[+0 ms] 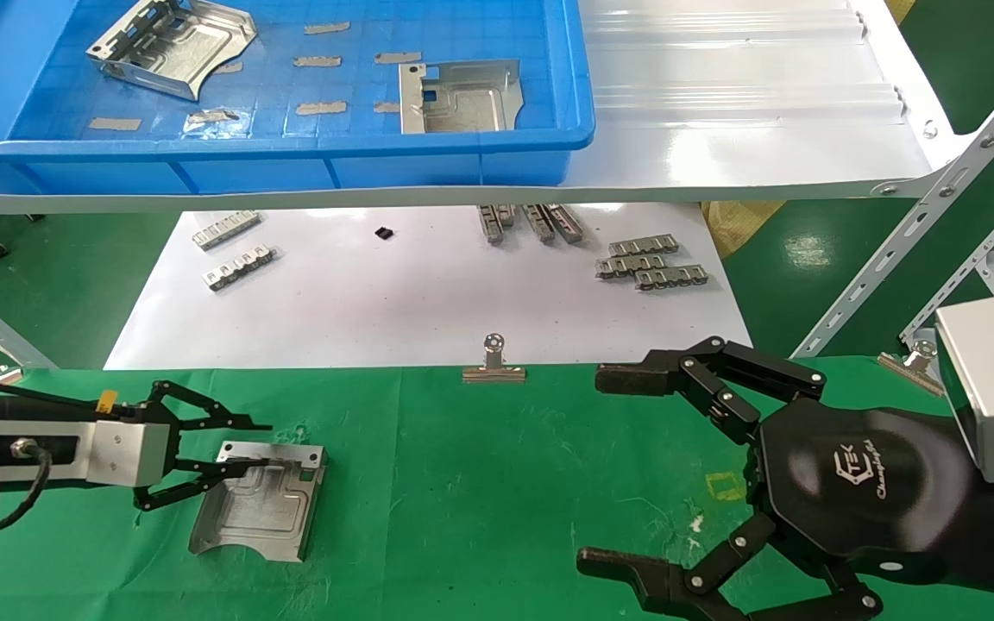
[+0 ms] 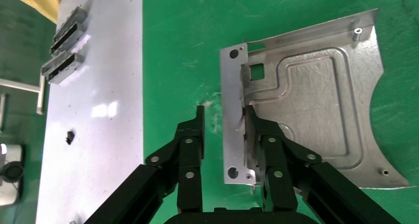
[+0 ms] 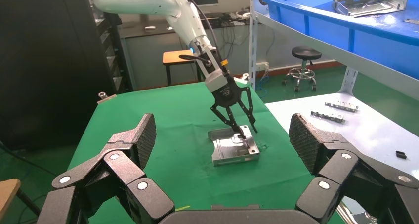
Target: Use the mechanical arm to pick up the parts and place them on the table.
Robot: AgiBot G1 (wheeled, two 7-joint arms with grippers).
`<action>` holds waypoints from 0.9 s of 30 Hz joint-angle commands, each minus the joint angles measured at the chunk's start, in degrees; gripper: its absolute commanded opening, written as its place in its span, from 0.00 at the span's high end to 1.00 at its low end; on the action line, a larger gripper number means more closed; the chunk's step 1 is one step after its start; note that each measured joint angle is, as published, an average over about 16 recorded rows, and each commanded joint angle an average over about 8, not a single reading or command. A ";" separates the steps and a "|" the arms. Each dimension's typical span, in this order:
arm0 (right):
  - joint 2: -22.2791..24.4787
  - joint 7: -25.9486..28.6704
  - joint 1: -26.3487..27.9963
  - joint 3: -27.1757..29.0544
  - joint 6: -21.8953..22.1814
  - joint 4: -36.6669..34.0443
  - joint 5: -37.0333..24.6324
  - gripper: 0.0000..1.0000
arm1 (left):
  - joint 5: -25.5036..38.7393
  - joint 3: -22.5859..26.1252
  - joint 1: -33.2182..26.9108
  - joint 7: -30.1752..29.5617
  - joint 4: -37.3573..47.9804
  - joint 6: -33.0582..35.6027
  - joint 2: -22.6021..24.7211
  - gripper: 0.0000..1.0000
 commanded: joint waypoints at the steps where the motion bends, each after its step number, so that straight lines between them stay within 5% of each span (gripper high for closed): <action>1: 0.00 0.00 0.00 0.00 0.00 0.00 0.00 0.00 | -0.08 -0.08 -0.33 0.59 0.55 0.35 0.27 0.00; 16: 0.01 -0.01 0.00 -0.01 0.01 -0.01 0.01 0.00 | -11.46 -4.35 6.99 -17.68 -5.69 4.70 -7.02 0.00; 27: 0.01 -0.01 -0.01 -0.01 0.02 -0.02 0.01 0.00 | -12.52 -5.02 8.02 -18.42 -6.72 4.68 -7.44 0.00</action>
